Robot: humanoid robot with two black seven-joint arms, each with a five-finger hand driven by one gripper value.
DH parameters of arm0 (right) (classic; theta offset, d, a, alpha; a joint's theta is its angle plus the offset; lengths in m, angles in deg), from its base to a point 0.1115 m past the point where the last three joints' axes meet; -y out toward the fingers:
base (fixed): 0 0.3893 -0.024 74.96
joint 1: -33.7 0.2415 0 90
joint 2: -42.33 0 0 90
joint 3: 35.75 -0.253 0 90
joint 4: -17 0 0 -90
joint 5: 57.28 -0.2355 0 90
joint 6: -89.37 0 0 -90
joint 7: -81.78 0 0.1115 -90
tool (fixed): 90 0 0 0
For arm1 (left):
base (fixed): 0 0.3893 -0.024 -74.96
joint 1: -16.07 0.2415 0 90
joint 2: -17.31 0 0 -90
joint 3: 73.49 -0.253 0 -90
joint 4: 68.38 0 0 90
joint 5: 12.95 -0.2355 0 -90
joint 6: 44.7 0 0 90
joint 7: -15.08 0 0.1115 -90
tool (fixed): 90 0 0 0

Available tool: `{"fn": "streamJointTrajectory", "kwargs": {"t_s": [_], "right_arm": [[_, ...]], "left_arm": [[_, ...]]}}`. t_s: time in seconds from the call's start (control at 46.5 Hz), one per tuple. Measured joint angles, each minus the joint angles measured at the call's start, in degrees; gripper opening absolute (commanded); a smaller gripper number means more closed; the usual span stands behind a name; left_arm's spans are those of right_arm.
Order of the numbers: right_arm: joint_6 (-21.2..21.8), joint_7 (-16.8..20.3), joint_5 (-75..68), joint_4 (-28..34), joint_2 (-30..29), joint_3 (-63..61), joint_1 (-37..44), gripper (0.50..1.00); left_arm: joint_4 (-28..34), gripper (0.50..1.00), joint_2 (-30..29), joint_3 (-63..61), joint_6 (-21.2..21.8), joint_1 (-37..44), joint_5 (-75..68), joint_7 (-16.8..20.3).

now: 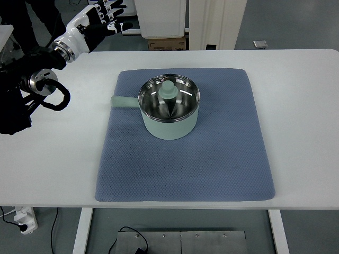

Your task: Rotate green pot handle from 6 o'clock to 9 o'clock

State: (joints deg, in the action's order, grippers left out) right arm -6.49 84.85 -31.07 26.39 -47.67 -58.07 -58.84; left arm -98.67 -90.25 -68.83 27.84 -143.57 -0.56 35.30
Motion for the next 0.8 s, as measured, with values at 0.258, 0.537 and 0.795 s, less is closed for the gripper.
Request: {"fn": "streamJointTrajectory", "kwargs": {"t_s": [0.258, 0.537, 0.795], "right_arm": [[0.09, 0.01, 0.03, -0.07, 0.0, 0.0, 0.0, 1.0], [-0.01, 0.0, 0.02, -0.01, 0.0, 0.0, -0.01, 1.0], [-0.01, 0.01, 0.04, -0.02, 0.0, 0.0, -0.01, 1.0]], "left_arm": [[6.74, 1.0, 4.49, 6.66, 3.18, 4.4, 1.24, -0.02], [12.12, 1.0, 9.39, 10.11, 4.71, 8.45, 1.28, -0.02], [12.19, 1.0, 11.01, 13.68, 6.63, 9.78, 1.33, 0.03]]}}
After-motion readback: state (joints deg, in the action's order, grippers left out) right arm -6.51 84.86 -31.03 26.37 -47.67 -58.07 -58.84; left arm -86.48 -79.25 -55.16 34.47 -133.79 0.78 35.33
